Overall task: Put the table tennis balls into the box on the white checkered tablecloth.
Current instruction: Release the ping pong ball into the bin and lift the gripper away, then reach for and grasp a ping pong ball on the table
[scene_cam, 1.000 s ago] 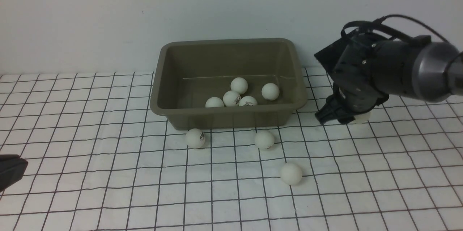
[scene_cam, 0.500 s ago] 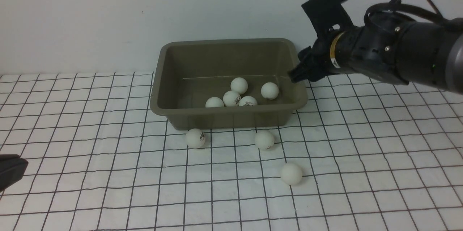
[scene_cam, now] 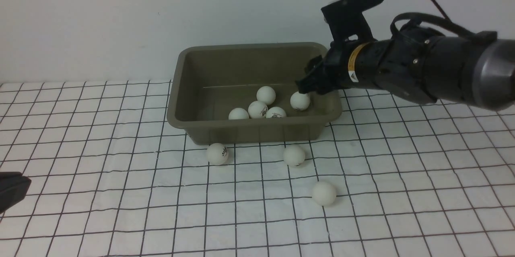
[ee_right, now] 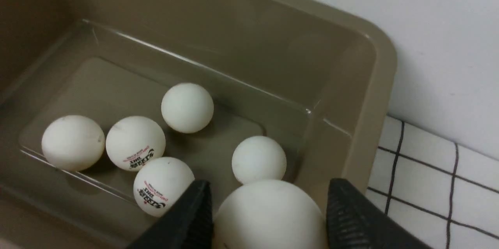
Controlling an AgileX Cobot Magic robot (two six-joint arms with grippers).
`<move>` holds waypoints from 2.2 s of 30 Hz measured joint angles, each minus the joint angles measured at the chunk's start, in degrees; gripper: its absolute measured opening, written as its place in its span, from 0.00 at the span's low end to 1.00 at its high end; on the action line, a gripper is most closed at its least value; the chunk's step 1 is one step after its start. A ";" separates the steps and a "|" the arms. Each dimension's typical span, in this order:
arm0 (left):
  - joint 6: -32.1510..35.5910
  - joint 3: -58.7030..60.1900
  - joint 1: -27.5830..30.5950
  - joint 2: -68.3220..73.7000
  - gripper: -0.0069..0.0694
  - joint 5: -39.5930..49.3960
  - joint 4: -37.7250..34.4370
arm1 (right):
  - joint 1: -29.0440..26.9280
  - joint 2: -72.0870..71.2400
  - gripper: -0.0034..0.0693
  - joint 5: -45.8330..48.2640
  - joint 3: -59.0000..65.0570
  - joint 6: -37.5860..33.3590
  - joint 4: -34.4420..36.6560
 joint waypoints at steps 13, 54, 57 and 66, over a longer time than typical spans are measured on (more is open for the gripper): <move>0.00 0.00 0.00 0.00 0.09 -0.29 0.00 | 3.02 2.59 0.52 -3.19 0.00 -1.77 -0.01; 0.00 0.00 0.00 0.00 0.09 -0.39 -0.07 | 3.40 -9.03 0.80 41.31 -4.72 -27.78 37.64; 0.00 0.00 0.00 0.00 0.09 -0.39 -0.07 | 3.40 -8.97 0.79 38.74 0.12 -28.16 39.03; 0.00 0.00 0.00 0.00 0.09 -0.49 -0.07 | 3.40 -5.68 0.77 30.87 6.14 -29.42 40.65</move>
